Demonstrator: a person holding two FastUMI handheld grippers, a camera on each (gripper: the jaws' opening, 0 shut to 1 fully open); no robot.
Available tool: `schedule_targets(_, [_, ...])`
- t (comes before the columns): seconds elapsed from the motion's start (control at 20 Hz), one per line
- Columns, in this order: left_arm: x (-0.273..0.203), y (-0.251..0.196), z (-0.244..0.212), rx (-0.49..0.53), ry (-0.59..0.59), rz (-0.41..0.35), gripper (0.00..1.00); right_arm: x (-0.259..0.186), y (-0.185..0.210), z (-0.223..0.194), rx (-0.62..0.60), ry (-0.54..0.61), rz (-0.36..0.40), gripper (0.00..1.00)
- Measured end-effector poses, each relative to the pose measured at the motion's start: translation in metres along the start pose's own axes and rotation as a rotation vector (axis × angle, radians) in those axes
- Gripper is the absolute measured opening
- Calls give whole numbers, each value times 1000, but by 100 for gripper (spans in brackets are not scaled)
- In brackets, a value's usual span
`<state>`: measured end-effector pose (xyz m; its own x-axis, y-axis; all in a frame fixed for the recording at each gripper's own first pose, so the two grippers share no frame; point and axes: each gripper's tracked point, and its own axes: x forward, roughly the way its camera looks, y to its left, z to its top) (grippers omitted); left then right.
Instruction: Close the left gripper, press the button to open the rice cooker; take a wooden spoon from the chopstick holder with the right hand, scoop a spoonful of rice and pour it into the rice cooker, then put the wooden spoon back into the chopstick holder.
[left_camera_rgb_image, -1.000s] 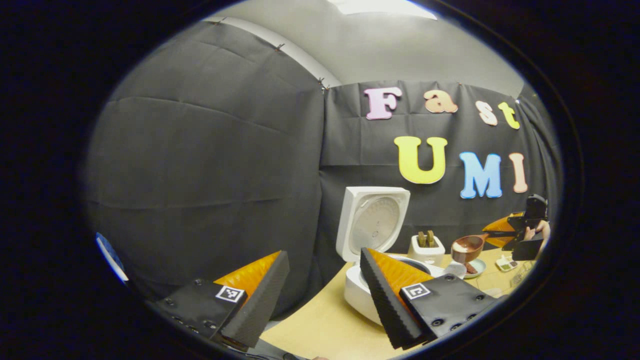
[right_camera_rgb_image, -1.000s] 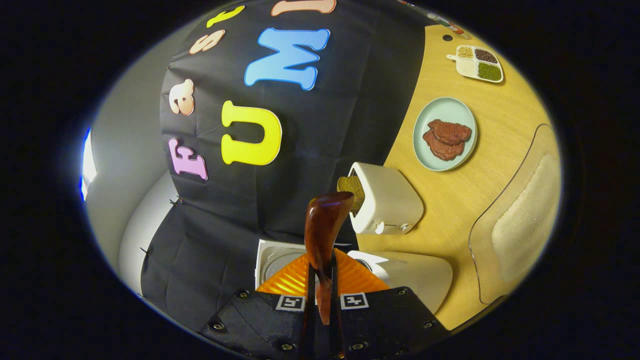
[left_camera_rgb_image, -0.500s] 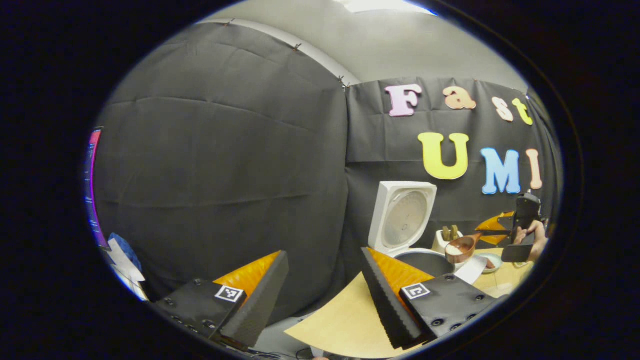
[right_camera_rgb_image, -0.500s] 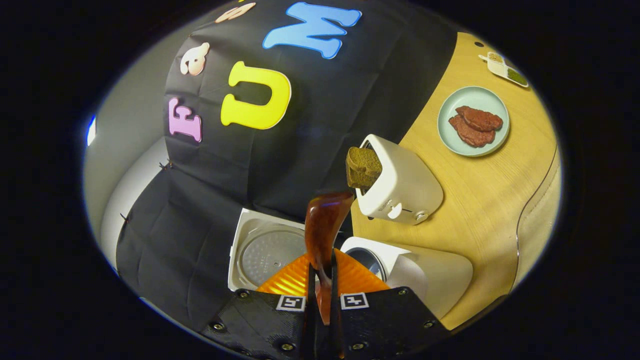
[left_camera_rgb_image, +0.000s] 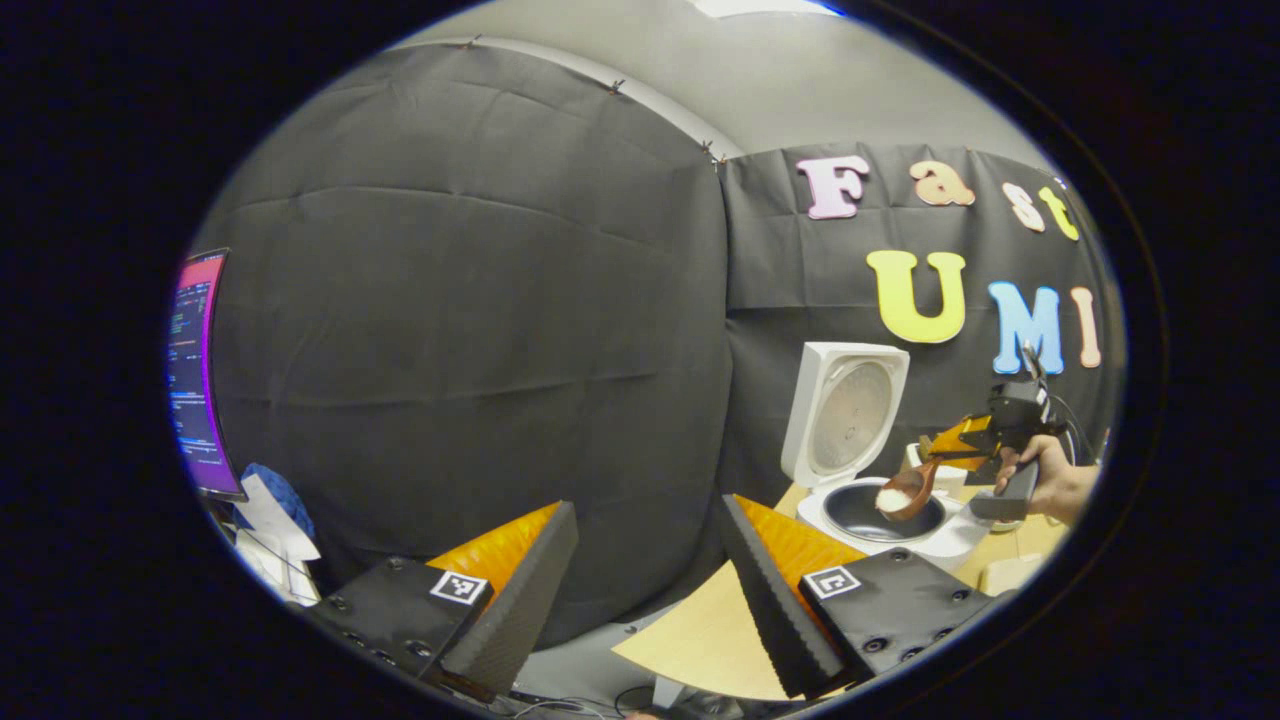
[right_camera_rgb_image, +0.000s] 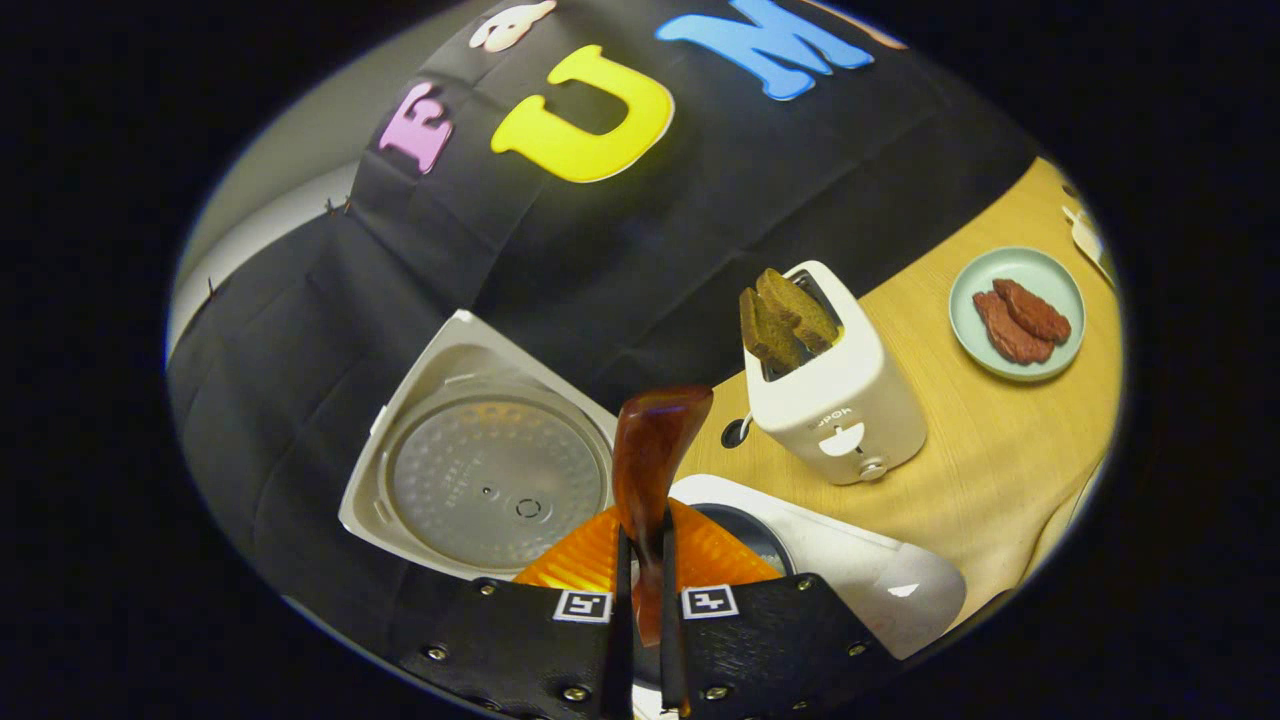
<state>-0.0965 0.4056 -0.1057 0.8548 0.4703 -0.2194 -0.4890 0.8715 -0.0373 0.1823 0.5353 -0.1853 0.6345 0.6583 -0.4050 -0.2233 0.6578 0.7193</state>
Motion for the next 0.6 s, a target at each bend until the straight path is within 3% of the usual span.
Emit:
schedule_targets(0.15, [-3, 8, -6, -15, 9, 16, 99, 10, 8, -9, -205, 17, -33, 11])
schedule_targets(0.2, [-2, 10, -6, -17, 11, 20, 95, 10, 12, -10, -250, 28, -34, 11])
schedule_targets(0.6, [1, 12, -11, -35, 19, 23, 99, 4, 36, -13, -665, 8, -69, 11])
